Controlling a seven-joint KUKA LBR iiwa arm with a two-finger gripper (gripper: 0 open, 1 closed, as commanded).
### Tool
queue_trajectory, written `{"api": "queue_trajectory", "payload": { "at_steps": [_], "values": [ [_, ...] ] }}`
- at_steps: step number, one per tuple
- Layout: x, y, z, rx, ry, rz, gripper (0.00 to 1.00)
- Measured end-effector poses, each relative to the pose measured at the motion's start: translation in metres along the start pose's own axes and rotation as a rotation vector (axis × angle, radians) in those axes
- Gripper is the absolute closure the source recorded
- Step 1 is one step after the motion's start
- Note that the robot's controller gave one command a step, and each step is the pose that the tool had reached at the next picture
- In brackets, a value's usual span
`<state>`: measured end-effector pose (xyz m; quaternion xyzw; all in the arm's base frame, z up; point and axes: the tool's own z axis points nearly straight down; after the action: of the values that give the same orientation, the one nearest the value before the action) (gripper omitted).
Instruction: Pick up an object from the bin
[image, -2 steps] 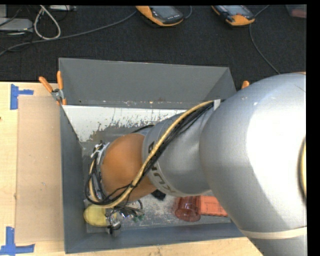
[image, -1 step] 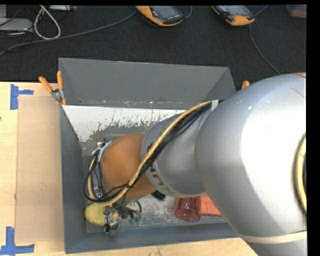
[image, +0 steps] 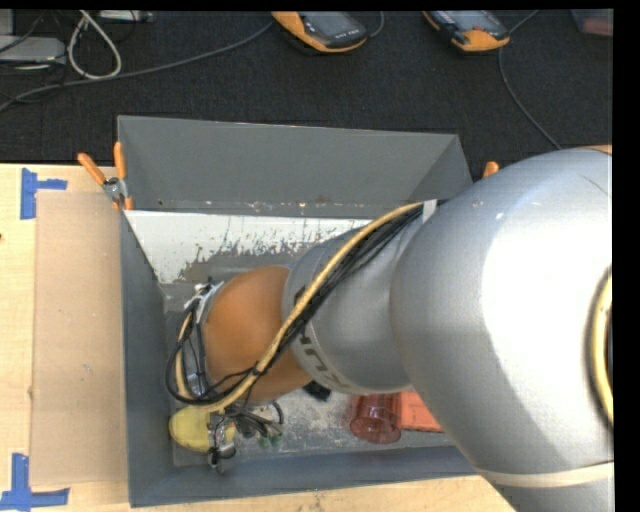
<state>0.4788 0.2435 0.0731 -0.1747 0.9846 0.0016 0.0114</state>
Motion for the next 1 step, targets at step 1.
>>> {"api": "queue_trajectory", "payload": {
  "at_steps": [1],
  "values": [
    [-0.0002,-0.0002,-0.0041,0.000,-0.001,0.002,1.00]
  ]
}}
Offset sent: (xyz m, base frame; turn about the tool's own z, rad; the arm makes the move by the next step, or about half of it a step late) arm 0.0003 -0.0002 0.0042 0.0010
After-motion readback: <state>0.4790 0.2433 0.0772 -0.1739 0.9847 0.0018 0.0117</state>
